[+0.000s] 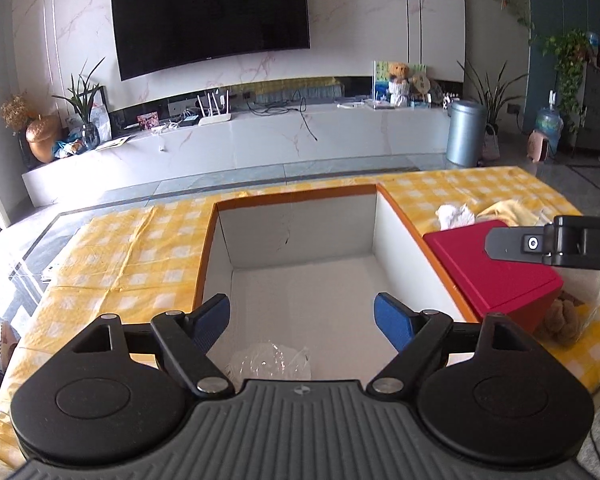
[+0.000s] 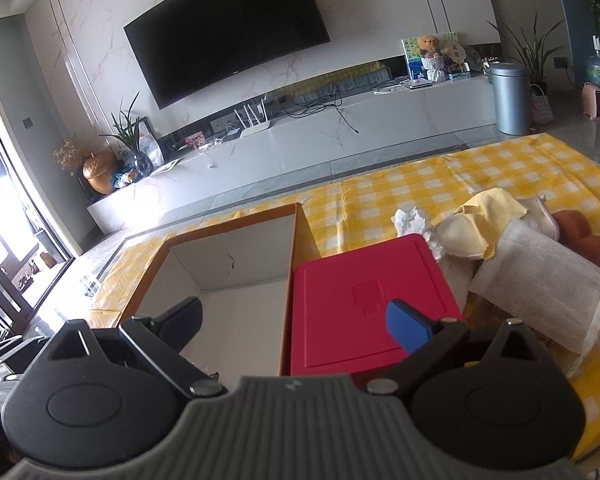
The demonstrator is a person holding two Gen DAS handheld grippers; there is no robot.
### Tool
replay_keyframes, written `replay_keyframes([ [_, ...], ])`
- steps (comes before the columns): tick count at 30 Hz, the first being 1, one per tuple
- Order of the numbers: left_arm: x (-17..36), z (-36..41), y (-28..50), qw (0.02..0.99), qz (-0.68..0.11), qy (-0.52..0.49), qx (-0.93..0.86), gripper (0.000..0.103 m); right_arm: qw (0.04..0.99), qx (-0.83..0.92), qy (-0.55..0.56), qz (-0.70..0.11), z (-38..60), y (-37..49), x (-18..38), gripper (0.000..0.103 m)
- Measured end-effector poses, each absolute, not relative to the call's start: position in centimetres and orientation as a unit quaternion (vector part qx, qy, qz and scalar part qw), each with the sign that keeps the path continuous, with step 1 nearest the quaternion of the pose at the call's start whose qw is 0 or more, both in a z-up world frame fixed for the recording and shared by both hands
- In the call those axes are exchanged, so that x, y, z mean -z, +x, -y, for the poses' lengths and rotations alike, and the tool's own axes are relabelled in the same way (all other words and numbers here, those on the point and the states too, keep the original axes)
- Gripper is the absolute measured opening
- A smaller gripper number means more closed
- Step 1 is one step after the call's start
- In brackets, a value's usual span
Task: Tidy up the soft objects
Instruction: 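Move the right tool back to the pile toward the white mesh bag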
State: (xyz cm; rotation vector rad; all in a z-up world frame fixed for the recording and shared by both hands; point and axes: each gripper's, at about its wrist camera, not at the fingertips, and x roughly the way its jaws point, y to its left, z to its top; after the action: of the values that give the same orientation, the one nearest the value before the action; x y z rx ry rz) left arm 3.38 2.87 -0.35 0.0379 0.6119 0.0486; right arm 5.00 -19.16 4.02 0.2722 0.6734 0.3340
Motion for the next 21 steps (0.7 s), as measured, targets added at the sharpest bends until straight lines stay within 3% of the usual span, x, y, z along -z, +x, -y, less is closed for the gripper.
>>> replay_keyframes([
  [13,-2.2,0.1,1.4,0.969,-0.247,0.011,0.009,0.096,0.950,0.027,0.127,-0.283,32.7,1.8,-7.2,0.100],
  [21,-2.0,4.7,2.5,0.959,-0.280,0.020,0.049,0.096,0.909,0.120,0.142,-0.373,38.1,4.0,-1.8,0.100],
])
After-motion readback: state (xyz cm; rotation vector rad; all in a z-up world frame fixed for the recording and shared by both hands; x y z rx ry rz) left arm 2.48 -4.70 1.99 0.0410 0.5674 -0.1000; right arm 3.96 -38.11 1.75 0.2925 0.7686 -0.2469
